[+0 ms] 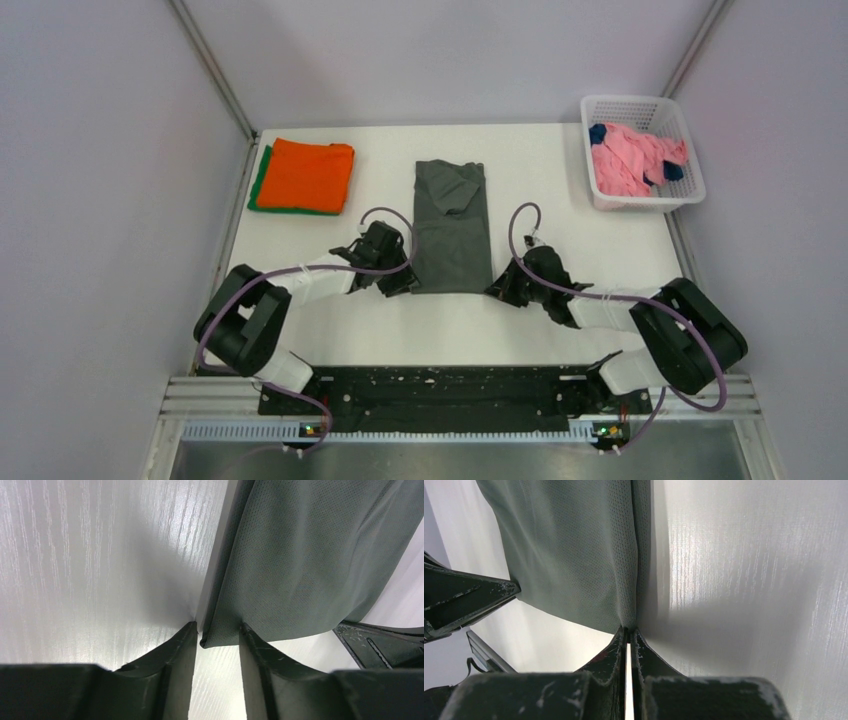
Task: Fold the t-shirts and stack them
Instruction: Fold the long partially folded tshirt into a neat square, then smooth out wrinkles on the folded tshirt, then put the neatly folded tshirt into the corner of the board with the left arm
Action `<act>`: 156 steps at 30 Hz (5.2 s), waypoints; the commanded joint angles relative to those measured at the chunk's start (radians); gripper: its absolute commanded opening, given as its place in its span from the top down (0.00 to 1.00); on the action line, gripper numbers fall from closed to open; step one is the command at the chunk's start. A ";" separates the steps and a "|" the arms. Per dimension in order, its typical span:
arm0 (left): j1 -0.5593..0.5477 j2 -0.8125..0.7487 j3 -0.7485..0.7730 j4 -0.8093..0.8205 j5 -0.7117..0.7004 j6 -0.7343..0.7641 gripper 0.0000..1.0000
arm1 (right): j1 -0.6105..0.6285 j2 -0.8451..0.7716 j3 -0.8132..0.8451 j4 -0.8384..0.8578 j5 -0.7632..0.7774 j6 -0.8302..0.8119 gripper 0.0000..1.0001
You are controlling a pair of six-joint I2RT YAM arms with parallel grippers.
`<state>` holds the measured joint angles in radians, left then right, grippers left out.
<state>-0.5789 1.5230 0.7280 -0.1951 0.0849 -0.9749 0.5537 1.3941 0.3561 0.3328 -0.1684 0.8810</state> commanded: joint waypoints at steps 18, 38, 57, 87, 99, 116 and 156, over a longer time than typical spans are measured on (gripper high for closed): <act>-0.077 -0.261 -0.236 0.018 0.102 -0.021 1.00 | 0.044 -0.325 -0.051 -0.325 -0.210 -0.073 1.00; -0.098 -0.526 0.027 -0.089 -0.013 0.076 1.00 | 0.010 -0.594 0.307 -0.576 -0.036 -0.174 1.00; 0.144 -0.005 0.479 -0.137 0.064 0.255 1.00 | -0.239 -0.114 0.565 -0.386 -0.149 -0.256 1.00; 0.286 0.478 0.919 -0.238 0.235 0.344 0.10 | -0.314 0.504 0.900 -0.249 -0.232 -0.268 0.24; 0.128 0.144 0.596 -0.091 0.311 0.333 0.01 | -0.289 0.080 0.573 -0.223 -0.270 -0.215 0.01; 0.088 0.267 0.234 0.110 0.326 0.227 0.01 | -0.252 0.243 0.388 0.008 -0.379 -0.106 0.01; -0.022 0.600 0.791 -0.438 -0.273 0.268 0.64 | -0.137 -0.297 0.316 -0.292 -0.005 -0.239 0.01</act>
<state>-0.5587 2.0369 1.4494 -0.4702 -0.0338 -0.6956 0.4316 1.1671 0.6674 0.1009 -0.2703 0.6880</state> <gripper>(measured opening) 0.463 0.985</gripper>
